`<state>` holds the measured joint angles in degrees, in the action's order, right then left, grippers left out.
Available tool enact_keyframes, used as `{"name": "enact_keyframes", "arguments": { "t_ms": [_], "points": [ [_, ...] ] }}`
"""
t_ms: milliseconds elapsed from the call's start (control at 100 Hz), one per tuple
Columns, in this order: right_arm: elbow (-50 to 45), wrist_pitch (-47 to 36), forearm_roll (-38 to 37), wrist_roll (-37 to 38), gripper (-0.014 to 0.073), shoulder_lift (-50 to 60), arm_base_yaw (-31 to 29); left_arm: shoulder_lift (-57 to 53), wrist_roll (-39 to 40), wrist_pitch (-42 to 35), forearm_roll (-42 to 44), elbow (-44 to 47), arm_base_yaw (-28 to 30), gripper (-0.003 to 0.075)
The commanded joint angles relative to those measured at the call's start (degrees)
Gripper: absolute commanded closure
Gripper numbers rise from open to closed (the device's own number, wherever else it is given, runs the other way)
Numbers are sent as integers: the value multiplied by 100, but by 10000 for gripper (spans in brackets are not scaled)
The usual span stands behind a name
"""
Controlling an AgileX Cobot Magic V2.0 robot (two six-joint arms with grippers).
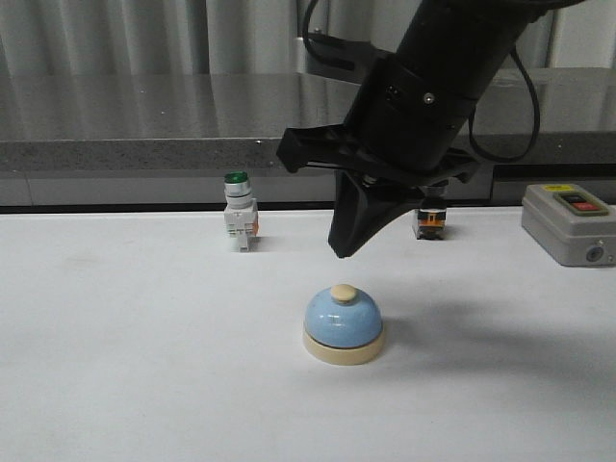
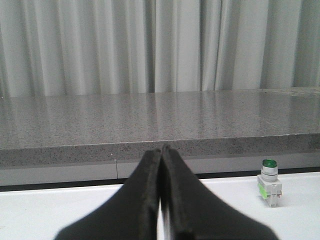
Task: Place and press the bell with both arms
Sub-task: 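Move the closed right gripper over the bell's top, then press down on the bell's plunger with the right gripper tips, then lift the right gripper up and away from the bell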
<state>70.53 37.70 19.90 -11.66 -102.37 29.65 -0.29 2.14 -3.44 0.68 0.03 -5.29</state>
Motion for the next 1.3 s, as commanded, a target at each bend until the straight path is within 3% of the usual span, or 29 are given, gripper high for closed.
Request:
{"name": "enact_keyframes", "arguments": {
  "t_ms": [0,700,1020,1290],
  "points": [
    [181,-99,-69,-67,654,251,0,-166,51,-467,-5,244,-5,741],
    [184,273,-80,-67,654,-357,0,-166,51,-467,-5,244,-5,741],
    [201,342,-178,-67,654,332,-22,-166,51,-467,-5,244,-5,741],
    [178,479,-801,207,654,1301,-26,-166,51,-467,-5,244,-5,741]
  ]
}}
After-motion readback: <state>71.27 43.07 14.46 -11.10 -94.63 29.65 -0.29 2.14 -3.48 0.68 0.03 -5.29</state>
